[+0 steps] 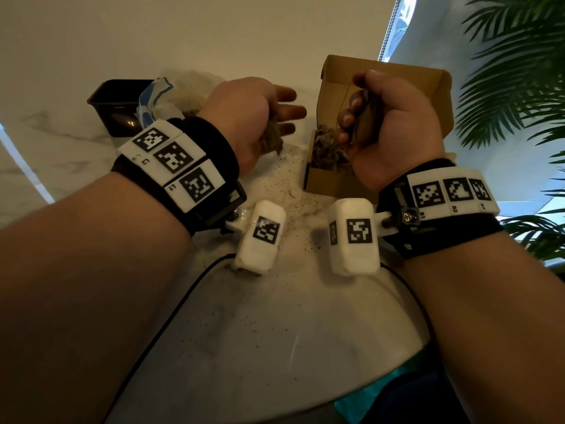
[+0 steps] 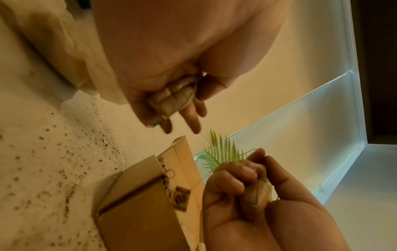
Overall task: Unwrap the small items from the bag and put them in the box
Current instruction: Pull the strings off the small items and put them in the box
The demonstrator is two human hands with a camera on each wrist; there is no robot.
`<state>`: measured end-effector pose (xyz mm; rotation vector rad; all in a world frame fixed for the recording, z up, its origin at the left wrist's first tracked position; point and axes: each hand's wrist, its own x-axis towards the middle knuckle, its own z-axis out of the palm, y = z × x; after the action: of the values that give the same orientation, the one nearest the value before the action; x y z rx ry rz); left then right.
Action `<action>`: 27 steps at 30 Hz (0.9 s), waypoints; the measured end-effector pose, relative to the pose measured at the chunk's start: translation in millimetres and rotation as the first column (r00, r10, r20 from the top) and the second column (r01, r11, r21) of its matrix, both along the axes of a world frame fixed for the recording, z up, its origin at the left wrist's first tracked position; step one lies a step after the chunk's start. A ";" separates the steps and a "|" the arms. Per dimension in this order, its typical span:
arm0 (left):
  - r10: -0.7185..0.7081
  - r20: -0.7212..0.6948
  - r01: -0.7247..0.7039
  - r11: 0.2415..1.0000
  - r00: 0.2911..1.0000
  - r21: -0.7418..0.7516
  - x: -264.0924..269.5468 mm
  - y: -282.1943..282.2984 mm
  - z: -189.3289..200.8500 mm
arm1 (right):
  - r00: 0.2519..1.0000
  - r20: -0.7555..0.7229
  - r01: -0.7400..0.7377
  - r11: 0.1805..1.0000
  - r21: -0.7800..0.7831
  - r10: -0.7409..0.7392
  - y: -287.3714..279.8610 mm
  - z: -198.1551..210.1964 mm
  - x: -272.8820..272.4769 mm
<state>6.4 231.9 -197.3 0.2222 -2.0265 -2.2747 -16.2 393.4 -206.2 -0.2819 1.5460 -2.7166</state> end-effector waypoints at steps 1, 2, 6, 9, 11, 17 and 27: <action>0.018 -0.027 -0.017 0.999 0.999 0.032 0.5 1.1 1.2 | 1.000 -0.009 -0.009 1.000 0.013 0.009 -0.1 -0.7 0.0; 0.023 -0.045 -0.020 0.999 0.999 0.047 1.4 2.4 2.5 | 1.000 -0.020 -0.017 1.000 0.027 0.017 0.1 -1.1 -0.1; -0.046 -0.048 0.041 0.993 0.998 -0.111 3.7 4.6 0.8 | 0.997 -0.054 -0.044 0.995 0.093 0.049 0.6 -2.4 0.4; -0.161 -0.048 0.153 0.979 0.986 -0.137 5.1 4.1 -2.5 | 0.994 -0.067 -0.073 0.989 0.127 0.082 0.6 -2.5 1.4; -0.194 -0.064 0.179 0.965 0.979 -0.192 4.6 3.2 -3.1 | 0.993 -0.065 -0.087 0.987 0.137 0.097 0.8 -2.3 2.0; -0.211 -0.096 0.182 0.953 0.973 -0.242 3.9 3.2 -4.6 | 0.985 -0.078 -0.139 0.976 0.166 0.154 1.0 -3.8 2.1; -0.092 -0.200 0.047 0.975 0.976 -0.219 1.6 2.9 -2.2 | 0.976 0.009 -0.215 0.949 0.232 0.219 3.0 -4.0 1.5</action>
<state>8.1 234.8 -199.5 -0.1010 -2.1731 -1.9966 -14.7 396.4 -210.2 -0.4419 1.7030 -2.3495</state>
